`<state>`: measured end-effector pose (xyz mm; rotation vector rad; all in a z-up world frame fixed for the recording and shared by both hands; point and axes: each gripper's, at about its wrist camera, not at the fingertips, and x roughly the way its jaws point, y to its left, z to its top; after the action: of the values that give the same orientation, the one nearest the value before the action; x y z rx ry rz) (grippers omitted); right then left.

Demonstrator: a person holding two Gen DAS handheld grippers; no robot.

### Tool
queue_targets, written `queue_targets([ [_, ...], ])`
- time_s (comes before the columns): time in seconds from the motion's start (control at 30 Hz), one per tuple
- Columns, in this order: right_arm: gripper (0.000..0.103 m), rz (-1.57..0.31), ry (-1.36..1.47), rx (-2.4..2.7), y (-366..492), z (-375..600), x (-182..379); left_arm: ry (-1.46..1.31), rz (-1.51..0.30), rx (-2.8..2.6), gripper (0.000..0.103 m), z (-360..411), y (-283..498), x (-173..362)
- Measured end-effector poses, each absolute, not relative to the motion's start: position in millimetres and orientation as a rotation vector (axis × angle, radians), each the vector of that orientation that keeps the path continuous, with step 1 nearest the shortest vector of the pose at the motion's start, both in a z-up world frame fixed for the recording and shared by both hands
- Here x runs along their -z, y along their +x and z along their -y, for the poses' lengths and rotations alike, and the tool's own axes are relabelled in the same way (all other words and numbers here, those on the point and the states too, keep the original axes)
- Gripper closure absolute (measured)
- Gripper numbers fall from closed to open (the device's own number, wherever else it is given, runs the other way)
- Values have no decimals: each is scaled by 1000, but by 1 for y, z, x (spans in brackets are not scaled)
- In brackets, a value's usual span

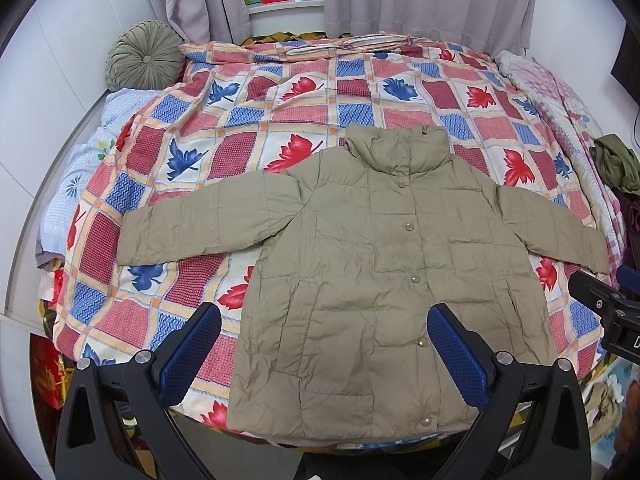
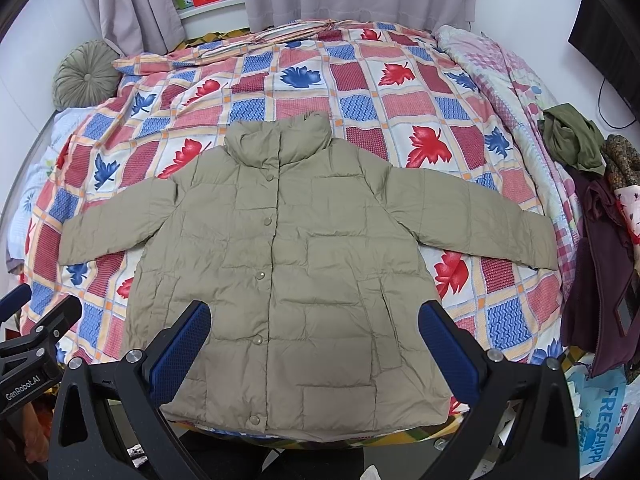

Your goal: Fold large clothes

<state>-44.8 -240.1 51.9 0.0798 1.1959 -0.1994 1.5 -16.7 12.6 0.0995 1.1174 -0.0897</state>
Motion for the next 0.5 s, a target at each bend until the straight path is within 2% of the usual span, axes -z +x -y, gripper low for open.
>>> queue_targets([
  [0.5,0,-1197,81,200,-44,240,-52,99,-1118,89,0,16,1,-13],
])
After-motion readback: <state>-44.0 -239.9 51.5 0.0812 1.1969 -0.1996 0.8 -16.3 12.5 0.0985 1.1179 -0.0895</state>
